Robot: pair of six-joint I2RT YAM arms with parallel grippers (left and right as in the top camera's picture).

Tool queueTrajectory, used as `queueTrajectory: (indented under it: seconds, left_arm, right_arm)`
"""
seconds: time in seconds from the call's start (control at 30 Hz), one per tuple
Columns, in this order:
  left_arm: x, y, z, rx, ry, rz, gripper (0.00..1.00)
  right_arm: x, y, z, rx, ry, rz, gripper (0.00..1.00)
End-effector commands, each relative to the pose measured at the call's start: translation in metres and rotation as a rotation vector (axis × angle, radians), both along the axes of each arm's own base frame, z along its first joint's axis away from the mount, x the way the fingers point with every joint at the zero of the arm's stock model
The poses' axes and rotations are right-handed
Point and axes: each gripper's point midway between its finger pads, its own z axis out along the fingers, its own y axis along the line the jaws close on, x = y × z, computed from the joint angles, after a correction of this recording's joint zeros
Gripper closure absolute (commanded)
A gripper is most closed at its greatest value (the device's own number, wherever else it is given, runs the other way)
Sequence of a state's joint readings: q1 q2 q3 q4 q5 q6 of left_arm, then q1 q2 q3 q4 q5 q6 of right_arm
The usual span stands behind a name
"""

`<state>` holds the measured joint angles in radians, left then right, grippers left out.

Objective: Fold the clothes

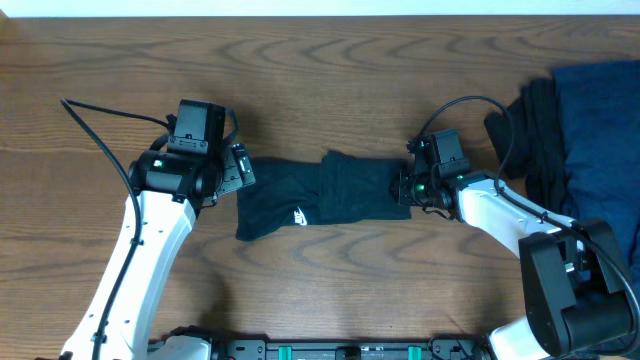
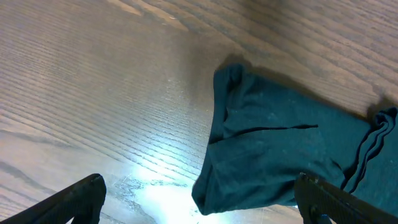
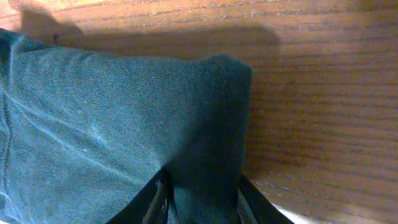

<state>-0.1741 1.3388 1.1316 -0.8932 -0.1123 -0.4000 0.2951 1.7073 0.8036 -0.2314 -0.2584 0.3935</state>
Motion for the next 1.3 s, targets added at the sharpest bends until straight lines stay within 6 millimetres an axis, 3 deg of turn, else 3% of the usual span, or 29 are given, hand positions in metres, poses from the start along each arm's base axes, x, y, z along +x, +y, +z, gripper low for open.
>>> queueTrajectory:
  seconds: [0.0, 0.17, 0.4, 0.6, 0.93, 1.07, 1.27]
  left_arm:
    - [0.0, 0.002, 0.0, 0.013, 0.002, 0.009, 0.02]
    - [0.0, 0.002, 0.0, 0.013, 0.002, 0.009, 0.02]
    - [0.0, 0.002, 0.0, 0.013, 0.002, 0.009, 0.02]
    - [0.0, 0.002, 0.0, 0.013, 0.002, 0.009, 0.02]
    - [0.0, 0.002, 0.0, 0.013, 0.002, 0.009, 0.02]
    - [0.0, 0.002, 0.0, 0.013, 0.002, 0.009, 0.02]
    - [0.0, 0.002, 0.0, 0.013, 0.002, 0.009, 0.02]
  right_arm:
    - [-0.004, -0.007, -0.007, -0.004, 0.03, -0.012, 0.7]
    - [0.001, -0.032, -0.007, 0.003, 0.048, -0.08, 0.64]
    - [-0.001, -0.033, -0.003, 0.067, 0.052, -0.032, 0.64]
    - [-0.001, -0.019, 0.002, 0.114, 0.041, 0.007, 0.58]
    - [-0.007, 0.002, 0.003, 0.123, 0.032, 0.069, 0.58]
    - [-0.005, -0.004, -0.001, 0.059, 0.023, 0.052, 0.62]
    - [-0.004, -0.008, -0.002, 0.041, 0.021, 0.044, 0.85]
